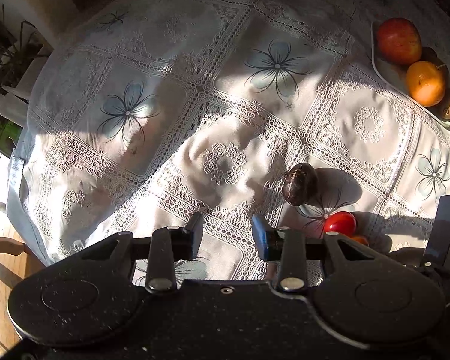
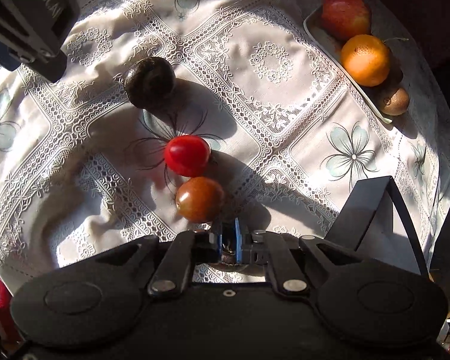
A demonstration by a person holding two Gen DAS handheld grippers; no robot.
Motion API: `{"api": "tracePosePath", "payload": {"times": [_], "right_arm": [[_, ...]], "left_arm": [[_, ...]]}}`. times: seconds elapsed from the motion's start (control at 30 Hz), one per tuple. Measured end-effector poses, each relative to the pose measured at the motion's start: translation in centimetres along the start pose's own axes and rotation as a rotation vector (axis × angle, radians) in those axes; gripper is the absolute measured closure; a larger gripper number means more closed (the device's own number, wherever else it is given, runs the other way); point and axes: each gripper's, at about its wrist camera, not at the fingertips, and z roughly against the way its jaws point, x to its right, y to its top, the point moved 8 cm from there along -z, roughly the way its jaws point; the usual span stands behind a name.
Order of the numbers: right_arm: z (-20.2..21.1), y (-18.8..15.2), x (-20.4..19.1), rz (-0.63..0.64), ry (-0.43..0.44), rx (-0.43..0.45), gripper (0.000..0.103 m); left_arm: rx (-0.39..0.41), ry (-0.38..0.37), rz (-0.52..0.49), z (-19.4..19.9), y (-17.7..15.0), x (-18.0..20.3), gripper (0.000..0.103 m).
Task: Organize fruits
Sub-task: 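Grasp a brown plum with the right gripper while the left gripper grasps a dark plum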
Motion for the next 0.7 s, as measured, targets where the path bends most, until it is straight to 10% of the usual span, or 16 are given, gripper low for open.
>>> {"api": "tracePosePath", "payload": {"times": [0.33, 0.63, 0.7], "right_arm": [[2.5, 1.4, 3.9, -0.446, 0.464, 0.019, 0.102], [1.9, 1.1, 3.7, -0.471, 0.424, 0.009, 0.099], [1.4, 1.5, 4.0, -0.467, 0.366, 0.037, 0.076]], "left_arm": [[-0.002, 0.002, 0.001, -0.2, 0.0, -0.2, 0.056], [-0.002, -0.004, -0.003, -0.1, 0.0, -0.1, 0.056], [-0.004, -0.005, -0.004, -0.2, -0.1, -0.1, 0.056]]}}
